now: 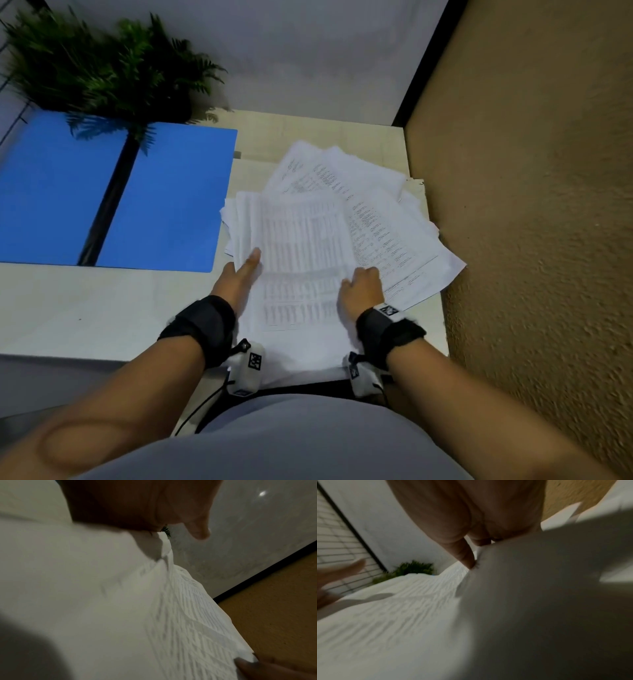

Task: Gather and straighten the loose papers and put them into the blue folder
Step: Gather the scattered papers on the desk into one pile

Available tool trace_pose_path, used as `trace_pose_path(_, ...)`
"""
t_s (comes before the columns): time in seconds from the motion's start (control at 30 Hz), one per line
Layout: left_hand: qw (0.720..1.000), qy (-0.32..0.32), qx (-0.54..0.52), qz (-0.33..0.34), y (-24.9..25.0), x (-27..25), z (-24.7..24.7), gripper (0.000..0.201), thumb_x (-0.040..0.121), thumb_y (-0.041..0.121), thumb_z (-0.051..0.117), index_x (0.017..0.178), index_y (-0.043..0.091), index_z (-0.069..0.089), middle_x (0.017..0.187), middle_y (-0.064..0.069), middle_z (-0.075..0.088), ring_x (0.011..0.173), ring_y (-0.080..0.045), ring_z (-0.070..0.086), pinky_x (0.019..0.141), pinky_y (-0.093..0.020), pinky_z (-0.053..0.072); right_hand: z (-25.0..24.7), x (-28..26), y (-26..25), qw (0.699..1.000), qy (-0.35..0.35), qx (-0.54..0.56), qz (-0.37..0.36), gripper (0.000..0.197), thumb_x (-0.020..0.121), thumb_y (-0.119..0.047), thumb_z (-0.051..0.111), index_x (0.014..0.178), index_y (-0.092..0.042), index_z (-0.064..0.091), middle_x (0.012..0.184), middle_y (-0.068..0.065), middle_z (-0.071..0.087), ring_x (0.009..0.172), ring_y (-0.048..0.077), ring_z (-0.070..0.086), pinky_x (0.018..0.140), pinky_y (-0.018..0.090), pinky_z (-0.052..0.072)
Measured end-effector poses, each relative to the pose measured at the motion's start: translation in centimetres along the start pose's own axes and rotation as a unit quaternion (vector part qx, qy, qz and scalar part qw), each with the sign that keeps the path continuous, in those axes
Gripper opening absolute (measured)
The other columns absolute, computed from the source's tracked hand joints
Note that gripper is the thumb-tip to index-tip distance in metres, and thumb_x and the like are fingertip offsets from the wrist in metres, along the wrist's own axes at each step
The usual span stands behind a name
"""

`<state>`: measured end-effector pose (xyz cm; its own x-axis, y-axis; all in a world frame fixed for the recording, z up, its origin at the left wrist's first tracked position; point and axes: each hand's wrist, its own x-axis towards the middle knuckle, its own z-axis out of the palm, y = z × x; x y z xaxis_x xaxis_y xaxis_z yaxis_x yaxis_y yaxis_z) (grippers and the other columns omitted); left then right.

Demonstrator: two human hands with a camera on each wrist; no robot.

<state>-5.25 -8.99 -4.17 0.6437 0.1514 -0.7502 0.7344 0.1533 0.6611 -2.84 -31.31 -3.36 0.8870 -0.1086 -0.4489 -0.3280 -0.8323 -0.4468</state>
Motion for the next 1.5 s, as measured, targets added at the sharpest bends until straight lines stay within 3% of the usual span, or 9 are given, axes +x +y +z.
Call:
trace_pose_path(0.2,0.985,0.112,0.108,0.071,-0.8,0.4,-0.1,0.047,0.087,0.007,0.064,0.132,0.016,0.051,0.122,-0.005,0.063,0.112,-0.028,0.060,0.098,-0.039,0.047,0.7,0.7,0.4,0.991,0.079,0.106,-0.005,0.030,0.091,-0.031,0.058,0.116,-0.016,0.050,0.122,0.005,0.047,0.109,0.026,0.052,0.094,0.044,0.048)
trace_pose_path(0.3,0.988,0.120,0.073,0.059,-1.0,0.7,-1.1,0.045,0.088,0.004,0.063,0.130,0.014,0.053,0.122,-0.009,0.064,0.114,-0.033,0.060,0.102,-0.046,0.047,-1.6,1.9,2.0,0.917,0.216,0.261,0.210,0.061,0.081,-0.028,0.072,0.131,-0.011,0.043,0.132,0.012,0.044,0.120,0.033,0.050,0.100,0.045,0.045)
trace_pose_path(0.43,0.989,0.113,0.076,0.059,-1.2,0.8,-2.0,0.045,0.090,0.003,0.062,0.133,0.007,0.051,0.127,-0.012,0.061,0.119,-0.033,0.056,0.101,-0.039,0.043,-3.0,3.3,3.2,0.758,0.107,0.561,0.315,0.046,0.084,-0.014,0.070,0.127,-0.011,0.054,0.124,0.008,0.061,0.103,0.029,0.061,0.076,0.036,0.053)
trace_pose_path(0.53,0.991,0.110,0.051,0.065,-1.2,1.0,-2.3,0.046,0.089,0.001,0.062,0.133,0.008,0.052,0.130,-0.014,0.060,0.122,-0.035,0.055,0.107,-0.046,0.041,-2.6,3.3,2.9,0.836,0.136,0.483,0.223,0.033,0.091,-0.008,0.062,0.123,-0.005,0.059,0.114,0.005,0.063,0.095,0.020,0.057,0.083,0.024,0.044)
trace_pose_path(0.77,0.987,0.132,0.078,0.056,-0.8,1.6,-2.9,0.049,0.089,0.006,0.064,0.136,0.004,0.048,0.134,-0.015,0.058,0.123,-0.035,0.054,0.098,-0.037,0.042,-2.3,5.8,0.1,0.850,0.128,0.478,0.178,0.045,0.095,-0.024,0.056,0.135,-0.007,0.046,0.134,0.012,0.054,0.119,0.026,0.053,0.089,0.021,0.036)
trace_pose_path(0.87,0.984,0.136,0.103,0.053,-0.8,1.5,-2.4,0.048,0.091,0.005,0.062,0.136,0.003,0.047,0.132,-0.017,0.058,0.121,-0.037,0.054,0.089,-0.033,0.041,-1.9,6.7,-1.8,0.878,0.100,0.431,0.183,0.075,0.085,-0.033,0.066,0.146,-0.013,0.027,0.143,0.014,0.043,0.127,0.032,0.046,0.104,0.036,0.038)
trace_pose_path(1.17,0.985,0.137,0.090,0.050,-0.7,1.5,-2.1,0.050,0.090,0.002,0.062,0.137,0.008,0.046,0.134,-0.015,0.057,0.123,-0.037,0.053,0.097,-0.038,0.042,-0.7,9.0,-2.7,0.835,0.035,0.516,0.187,0.046,0.088,-0.020,0.067,0.129,-0.004,0.055,0.111,0.003,0.061,0.102,0.021,0.059,0.089,0.023,0.044)
trace_pose_path(1.33,0.989,0.124,0.062,0.057,-1.2,1.8,-2.6,0.048,0.088,0.002,0.063,0.133,0.008,0.049,0.125,-0.011,0.061,0.114,-0.034,0.057,0.096,-0.040,0.045,-3.4,8.4,-2.7,0.917,0.124,0.337,0.174,0.045,0.095,-0.028,0.053,0.131,-0.002,0.051,0.125,0.015,0.061,0.114,0.031,0.059,0.093,0.033,0.046)
trace_pose_path(1.5,0.993,0.105,-0.020,0.054,-1.9,1.6,-3.0,0.041,0.084,-0.003,0.066,0.120,0.013,0.056,0.114,-0.012,0.065,0.112,-0.039,0.061,0.098,-0.049,0.047,-9.4,6.0,-2.4,0.914,0.263,0.298,0.086,0.035,0.098,-0.020,0.050,0.124,0.004,0.055,0.120,0.022,0.063,0.110,0.033,0.060,0.086,0.031,0.044)
